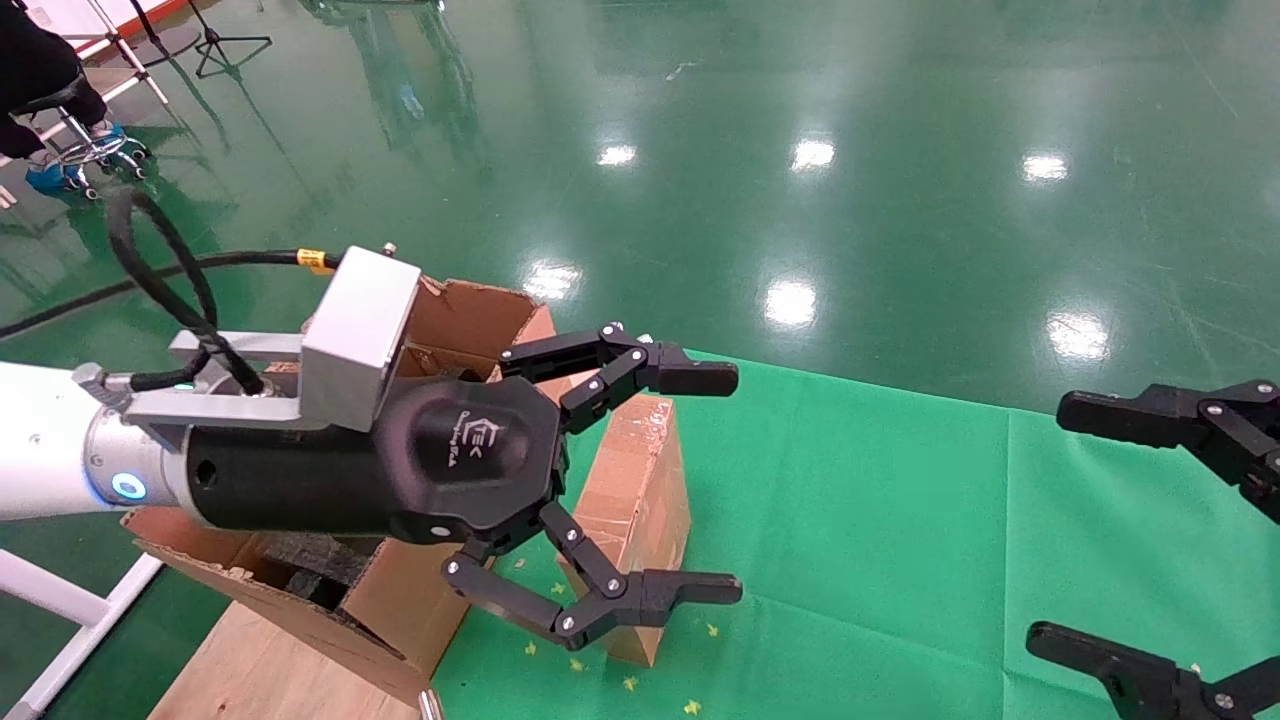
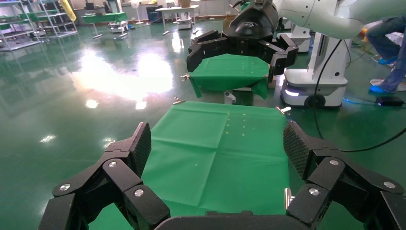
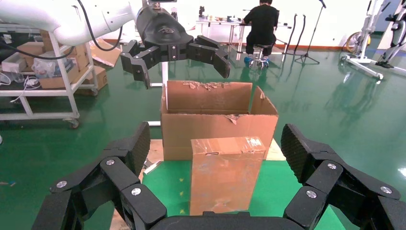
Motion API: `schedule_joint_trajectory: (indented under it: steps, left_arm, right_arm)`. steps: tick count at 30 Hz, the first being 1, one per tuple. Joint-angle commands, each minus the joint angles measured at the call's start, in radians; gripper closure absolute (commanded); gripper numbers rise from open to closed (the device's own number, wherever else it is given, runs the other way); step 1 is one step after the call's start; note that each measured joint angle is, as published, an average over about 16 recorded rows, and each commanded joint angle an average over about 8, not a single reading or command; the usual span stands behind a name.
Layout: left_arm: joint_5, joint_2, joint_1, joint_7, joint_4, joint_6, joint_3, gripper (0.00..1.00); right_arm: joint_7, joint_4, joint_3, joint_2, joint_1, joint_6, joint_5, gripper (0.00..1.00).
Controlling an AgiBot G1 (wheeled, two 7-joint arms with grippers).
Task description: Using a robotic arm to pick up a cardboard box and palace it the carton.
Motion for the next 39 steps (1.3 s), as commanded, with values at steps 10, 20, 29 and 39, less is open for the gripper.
schedule_joint_trajectory:
  steps: [10,20,29,39]
  left_arm:
    - [0.289,0.006,-0.186,-0.043,-0.046,0.018,0.109,0.0]
    - [0.4,0.025,-0.264,-0.056,-0.036,0.041,0.171,0.0]
    - [0.571,0.045,-0.335,-0.256,0.009,0.009,0.246,0.0]
    - [0.908,0.153,-0.536,-0.645,0.001,0.029,0.366,0.0]
  right_arm:
    - [0.0,0.0,0.0,0.0,0.0,0.0,0.0,1.0]
    - [0.0,0.0,0.0,0.0,0.0,0.0,0.0,1.0]
    - [0.0,-0.001,0.0,0.0,0.0,0.0,0.0,1.0]
    - [0.0,-0.001,0.0,0.0,0.0,0.0,0.0,1.0]
